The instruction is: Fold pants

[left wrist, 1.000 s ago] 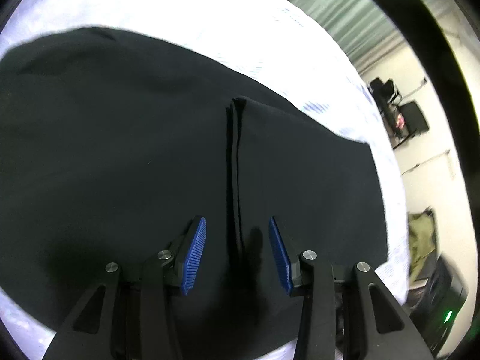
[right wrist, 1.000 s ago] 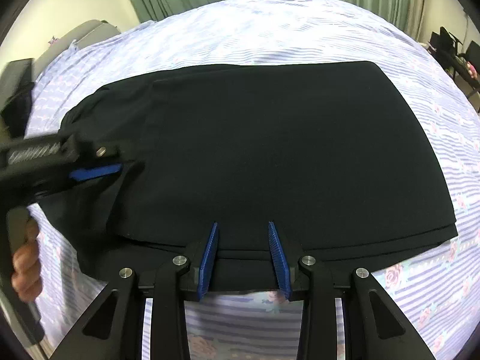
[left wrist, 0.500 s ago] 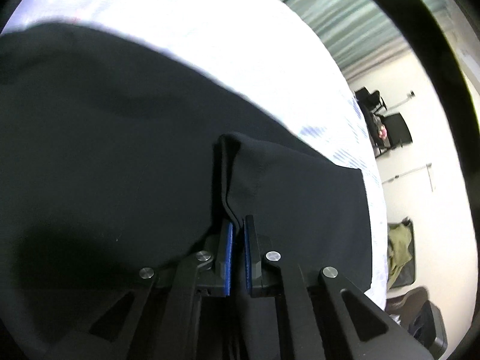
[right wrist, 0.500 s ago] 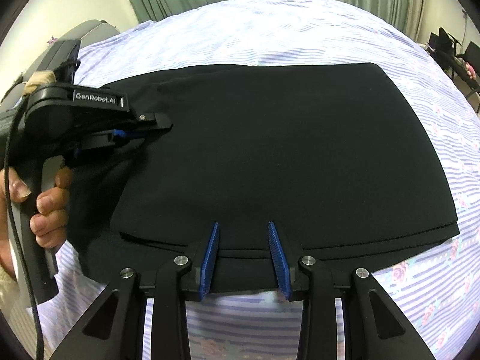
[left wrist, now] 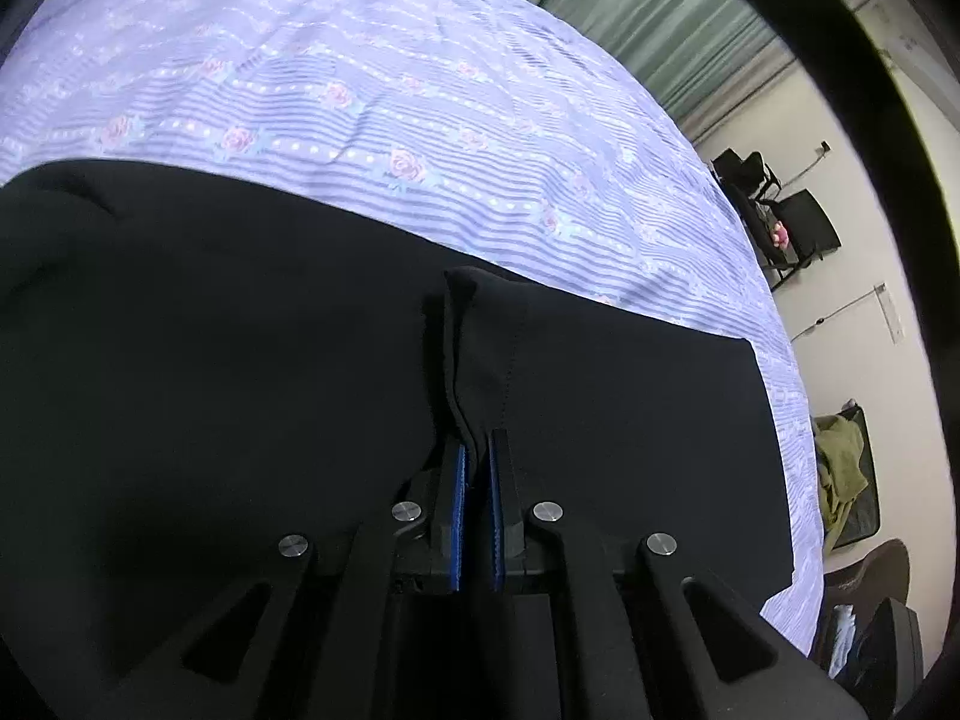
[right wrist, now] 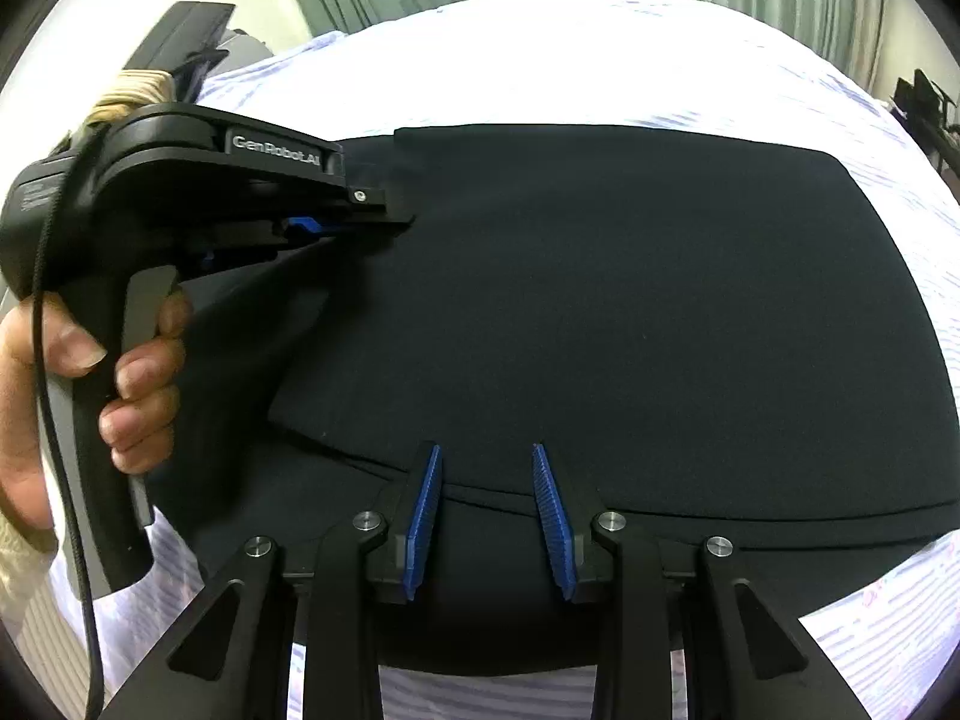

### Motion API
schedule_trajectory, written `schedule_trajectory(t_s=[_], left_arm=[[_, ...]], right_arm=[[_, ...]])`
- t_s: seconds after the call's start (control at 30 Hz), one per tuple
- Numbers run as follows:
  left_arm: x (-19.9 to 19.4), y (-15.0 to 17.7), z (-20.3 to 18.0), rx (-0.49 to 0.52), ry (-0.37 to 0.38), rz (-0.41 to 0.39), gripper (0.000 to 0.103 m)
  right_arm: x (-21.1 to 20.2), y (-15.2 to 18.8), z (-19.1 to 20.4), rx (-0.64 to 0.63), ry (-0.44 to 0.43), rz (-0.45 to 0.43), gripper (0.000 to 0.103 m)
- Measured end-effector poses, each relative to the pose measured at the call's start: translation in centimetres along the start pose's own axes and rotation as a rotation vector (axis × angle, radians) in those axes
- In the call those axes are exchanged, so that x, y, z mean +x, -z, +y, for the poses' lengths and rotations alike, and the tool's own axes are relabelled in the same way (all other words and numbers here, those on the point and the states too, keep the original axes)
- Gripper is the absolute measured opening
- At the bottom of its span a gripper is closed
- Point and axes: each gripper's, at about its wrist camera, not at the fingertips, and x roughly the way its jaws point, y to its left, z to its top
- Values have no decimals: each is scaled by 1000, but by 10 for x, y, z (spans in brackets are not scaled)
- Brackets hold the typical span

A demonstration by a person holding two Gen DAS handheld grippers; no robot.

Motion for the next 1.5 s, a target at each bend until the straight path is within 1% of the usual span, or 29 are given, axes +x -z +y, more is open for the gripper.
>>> schedule_trajectory(t_s=[0.03,0.07,0.1,0.13,0.17,0.2,0.23,0.27,0.33,0.37,0.47,0.6,0.63,0.7,0.77,0.83,0.9,0.93,1.0,1.07,1.13,1.17,1.23,1.27,1.33,1.43,1.5], left_arm=[[0,1,1,-2,-11,3,15],[-2,2,3,-1,-19,5,15],[-5,2,3,4,-28,5,18],[-6,1,-6,12,-61,-1,28],[-13,0,-9,27,-106,-16,35],[-23,3,-11,46,-147,-49,47],[-38,7,-11,67,-176,-91,54],[-54,11,-9,82,-191,-126,55],[-82,20,0,77,-202,-165,58],[-96,25,8,69,-215,-179,59],[-142,46,41,26,-292,-235,64],[-183,77,96,-87,-382,-264,67],[-187,79,108,-117,-397,-263,67],[-194,90,134,-190,-415,-251,67],[-199,103,159,-257,-383,-254,67],[-201,113,181,-295,-352,-249,67],[-195,122,189,-305,-337,-254,68],[-191,125,191,-308,-334,-253,70],[-185,130,195,-308,-314,-261,72],[-182,135,197,-310,-302,-270,72],[-182,142,206,-354,-286,-261,72],[-184,147,207,-384,-265,-260,72],[-186,155,218,-437,-196,-281,73],[-185,156,222,-459,-181,-287,73],[-180,152,233,-497,-142,-295,73],[-168,144,252,-570,-60,-334,72],[-162,136,262,-626,-2,-380,72]], right_arm=[[-1,1,-2,-2,-1,1,34],[-2,2,-3,-2,-2,4,34],[-3,2,-4,0,-1,6,34],[-3,1,-1,2,0,9,34],[-3,-1,1,6,2,13,34],[-4,-2,2,10,4,15,34],[-4,-5,3,15,6,19,34],[-7,-8,3,22,7,23,35],[-17,-11,4,43,-1,4,37],[-25,-12,6,54,-2,-16,41],[-41,-16,15,58,-6,-65,47],[-52,-23,38,44,-13,-99,56],[-52,-25,46,34,-13,-105,58],[-49,-22,66,3,6,-116,64],[-40,-23,90,-45,28,-110,65],[-35,-27,109,-83,26,-95,65],[-29,-29,129,-109,22,-87,65],[-27,-33,130,-121,26,-83,65],[-20,-33,146,-147,36,-79,65],[-18,-37,153,-161,43,-66,65],[-14,-38,155,-169,45,-52,65],[-10,-38,162,-173,53,-43,65],[-6,-38,167,-172,59,-41,65],[-4,-37,168,-166,62,-35,65],[3,-37,172,-157,64,-18,65],[7,-34,174,-141,61,-4,65],[10,-34,178,-143,63,1,65]])
